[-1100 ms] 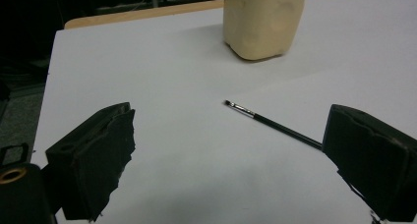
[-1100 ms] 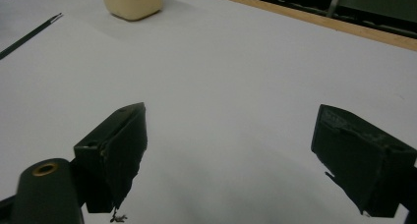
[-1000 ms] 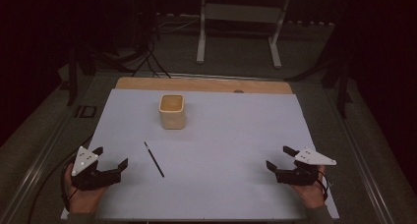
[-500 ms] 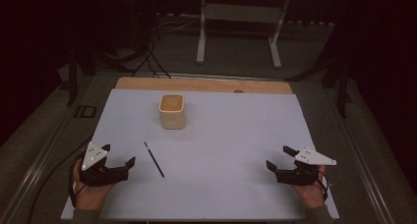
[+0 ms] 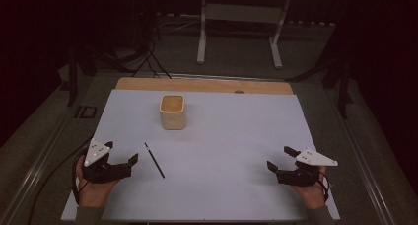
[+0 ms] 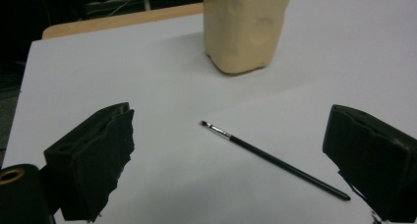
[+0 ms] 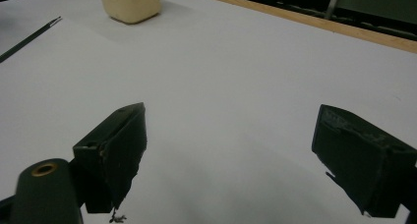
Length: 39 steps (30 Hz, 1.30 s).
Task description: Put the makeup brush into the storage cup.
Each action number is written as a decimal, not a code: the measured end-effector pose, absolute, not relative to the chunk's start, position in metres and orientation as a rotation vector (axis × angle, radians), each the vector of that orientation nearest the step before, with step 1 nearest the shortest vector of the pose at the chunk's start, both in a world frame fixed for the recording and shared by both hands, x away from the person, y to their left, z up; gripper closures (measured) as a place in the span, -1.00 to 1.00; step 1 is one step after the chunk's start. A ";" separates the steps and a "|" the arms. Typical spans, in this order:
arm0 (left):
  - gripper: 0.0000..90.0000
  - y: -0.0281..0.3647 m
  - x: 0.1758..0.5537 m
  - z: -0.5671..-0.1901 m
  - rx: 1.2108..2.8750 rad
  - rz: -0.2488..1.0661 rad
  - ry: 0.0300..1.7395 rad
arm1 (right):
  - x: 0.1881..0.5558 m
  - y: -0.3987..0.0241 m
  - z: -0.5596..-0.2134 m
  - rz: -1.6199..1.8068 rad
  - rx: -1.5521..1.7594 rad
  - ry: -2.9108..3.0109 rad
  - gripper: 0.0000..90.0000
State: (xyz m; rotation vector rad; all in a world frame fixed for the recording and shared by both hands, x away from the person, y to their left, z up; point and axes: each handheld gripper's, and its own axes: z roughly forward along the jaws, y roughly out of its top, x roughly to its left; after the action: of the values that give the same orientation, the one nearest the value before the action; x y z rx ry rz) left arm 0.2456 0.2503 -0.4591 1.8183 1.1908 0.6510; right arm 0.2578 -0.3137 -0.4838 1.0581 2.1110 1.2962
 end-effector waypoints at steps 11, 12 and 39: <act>-0.87 0.241 0.249 -0.453 1.825 0.663 1.171 | 0.258 -0.314 -0.484 1.299 1.055 2.110 -0.71; -0.87 0.241 0.249 -0.453 1.825 0.663 1.171 | 0.258 -0.314 -0.484 1.299 1.055 2.110 -0.71; -0.90 0.208 0.265 -0.443 1.859 0.683 1.124 | 0.258 -0.314 -0.483 1.302 1.053 2.112 -0.71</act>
State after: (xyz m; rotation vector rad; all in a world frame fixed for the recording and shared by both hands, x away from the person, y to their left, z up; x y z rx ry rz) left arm 0.2650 0.2078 -0.4429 1.8585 1.1235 0.6834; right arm 0.2580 -0.3143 -0.4835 1.0535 2.1125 1.3019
